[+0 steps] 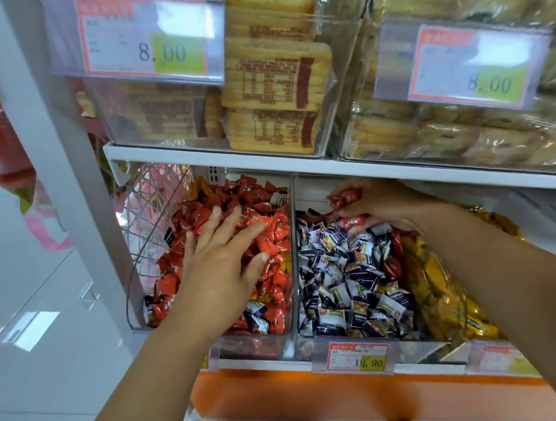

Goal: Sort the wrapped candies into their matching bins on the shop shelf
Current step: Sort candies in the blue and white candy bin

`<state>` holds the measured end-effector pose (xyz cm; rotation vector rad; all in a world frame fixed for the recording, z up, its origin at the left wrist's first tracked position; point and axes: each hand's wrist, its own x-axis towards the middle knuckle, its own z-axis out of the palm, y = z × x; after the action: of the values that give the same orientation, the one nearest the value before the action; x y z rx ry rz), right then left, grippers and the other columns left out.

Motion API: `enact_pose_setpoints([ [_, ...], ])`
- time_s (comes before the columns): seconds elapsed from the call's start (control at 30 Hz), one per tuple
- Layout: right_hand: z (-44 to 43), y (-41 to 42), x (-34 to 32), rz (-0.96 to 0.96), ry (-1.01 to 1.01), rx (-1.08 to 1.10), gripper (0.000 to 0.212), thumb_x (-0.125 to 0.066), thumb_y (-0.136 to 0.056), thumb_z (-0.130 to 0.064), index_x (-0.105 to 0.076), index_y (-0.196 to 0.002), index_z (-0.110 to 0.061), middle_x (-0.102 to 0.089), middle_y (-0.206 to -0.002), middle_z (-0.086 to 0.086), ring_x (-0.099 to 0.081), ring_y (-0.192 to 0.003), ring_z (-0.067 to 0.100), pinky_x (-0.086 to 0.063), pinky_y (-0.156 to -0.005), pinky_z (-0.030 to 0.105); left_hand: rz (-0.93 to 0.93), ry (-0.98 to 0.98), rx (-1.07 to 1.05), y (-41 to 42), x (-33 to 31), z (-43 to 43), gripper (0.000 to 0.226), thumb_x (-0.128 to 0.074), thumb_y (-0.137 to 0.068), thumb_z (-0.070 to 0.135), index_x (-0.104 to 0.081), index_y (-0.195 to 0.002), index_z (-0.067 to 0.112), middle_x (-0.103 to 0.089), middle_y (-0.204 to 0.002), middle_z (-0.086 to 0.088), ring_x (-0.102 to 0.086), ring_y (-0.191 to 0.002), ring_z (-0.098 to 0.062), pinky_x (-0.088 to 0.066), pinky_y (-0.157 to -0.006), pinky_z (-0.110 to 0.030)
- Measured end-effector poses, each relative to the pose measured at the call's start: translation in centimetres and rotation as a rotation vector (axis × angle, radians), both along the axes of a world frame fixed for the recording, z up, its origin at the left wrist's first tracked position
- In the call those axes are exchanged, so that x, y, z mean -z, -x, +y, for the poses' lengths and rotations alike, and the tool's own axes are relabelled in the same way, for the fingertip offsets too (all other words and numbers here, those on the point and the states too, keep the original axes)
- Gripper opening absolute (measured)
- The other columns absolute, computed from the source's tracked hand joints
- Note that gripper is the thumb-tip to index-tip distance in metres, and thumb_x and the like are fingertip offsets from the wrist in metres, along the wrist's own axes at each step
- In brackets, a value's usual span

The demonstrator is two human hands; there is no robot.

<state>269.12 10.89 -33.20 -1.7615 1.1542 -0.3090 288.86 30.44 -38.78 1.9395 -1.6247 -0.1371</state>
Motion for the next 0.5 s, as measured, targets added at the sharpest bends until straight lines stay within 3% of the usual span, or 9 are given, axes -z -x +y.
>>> enact_pose_setpoints([
  [0.07,1.1,0.3,-0.7,-0.052,-0.026,0.005,0.037,-0.064,-0.086,-0.002,-0.058,-0.12,-0.017,-0.064,-0.116,0.015,-0.071,-0.077,0.015,-0.055,-0.054,0.017,0.008,0.01,0.001,0.3,-0.2,0.2,0.05,-0.047,-0.094,0.046,-0.034,-0.142,0.045,-0.009,-0.158,0.016,0.012,-0.145,-0.004,0.009,-0.117,-0.043],
  [0.13,2.0,-0.3,-1.4,-0.1,-0.041,0.004,0.032,-0.062,-0.089,-0.008,-0.055,-0.12,-0.007,-0.066,-0.11,0.014,-0.07,-0.067,0.008,-0.051,-0.051,0.013,0.011,0.016,-0.01,0.5,-0.3,0.5,0.05,-0.047,-0.094,0.046,-0.034,-0.142,0.044,-0.01,-0.158,0.015,0.012,-0.145,-0.005,0.009,-0.117,-0.043],
  [0.2,2.7,-2.0,-1.8,-0.131,-0.01,-0.047,0.027,-0.06,-0.091,-0.01,-0.055,-0.116,-0.002,-0.066,-0.111,0.016,-0.07,-0.079,0.013,-0.056,-0.07,0.019,-0.011,0.01,-0.04,0.4,-0.4,0.7,0.053,-0.046,-0.094,0.046,-0.03,-0.145,0.041,-0.01,-0.159,0.013,0.012,-0.146,-0.007,0.007,-0.117,-0.044],
  [0.27,3.0,-4.4,-2.1,-0.127,-0.014,-0.109,0.025,-0.059,-0.092,-0.017,-0.056,-0.114,-0.006,-0.067,-0.107,0.011,-0.067,-0.089,0.017,-0.053,-0.086,0.023,-0.023,0.019,-0.086,0.2,-0.3,0.9,0.059,-0.046,-0.095,0.047,-0.025,-0.149,0.035,-0.01,-0.16,0.009,0.01,-0.146,-0.009,0.004,-0.119,-0.045],
  [0.33,3.0,-6.3,-2.4,-0.064,-0.046,-0.182,0.044,-0.063,-0.088,-0.041,-0.053,-0.125,-0.018,-0.064,-0.12,0.002,-0.064,-0.104,0.013,-0.046,-0.097,0.025,-0.011,0.052,-0.12,-0.2,-0.2,1.0,0.065,-0.046,-0.094,0.048,-0.021,-0.151,0.029,-0.011,-0.16,0.006,0.007,-0.147,-0.01,-0.002,-0.12,-0.045],
  [0.4,2.4,-6.9,-2.2,0.01,-0.012,-0.164,0.069,-0.052,-0.086,-0.065,-0.039,-0.143,-0.029,-0.048,-0.142,-0.006,-0.05,-0.125,0.018,-0.033,-0.106,0.028,0.01,0.051,-0.121,-0.6,-0.1,1.2,0.071,-0.048,-0.093,0.048,-0.015,-0.152,0.026,-0.009,-0.16,0.006,0.006,-0.147,-0.009,-0.004,-0.121,-0.042],
  [0.47,2.0,-5.4,-1.9,0.065,0.11,-0.017,0.055,-0.039,-0.099,-0.05,-0.041,-0.141,-0.015,-0.051,-0.133,-0.001,-0.052,-0.117,0.019,-0.04,-0.093,0.017,0.007,0.018,-0.092,-0.7,0.2,1.2,0.075,-0.048,-0.092,0.05,-0.009,-0.152,0.029,-0.003,-0.16,0.008,0.009,-0.146,-0.007,-0.001,-0.121,-0.04],
  [0.5,1.5,-4.4,-1.3,0.128,0.23,0.047,0.048,-0.039,-0.101,-0.042,-0.048,-0.136,-0.009,-0.054,-0.131,0.006,-0.054,-0.113,0.022,-0.042,-0.092,0.02,-0.004,0.011,-0.073,-0.6,0.3,1.1,0.075,-0.048,-0.092,0.051,-0.008,-0.152,0.031,-0.001,-0.16,0.01,0.012,-0.145,-0.006,0.001,-0.12,-0.039],
])
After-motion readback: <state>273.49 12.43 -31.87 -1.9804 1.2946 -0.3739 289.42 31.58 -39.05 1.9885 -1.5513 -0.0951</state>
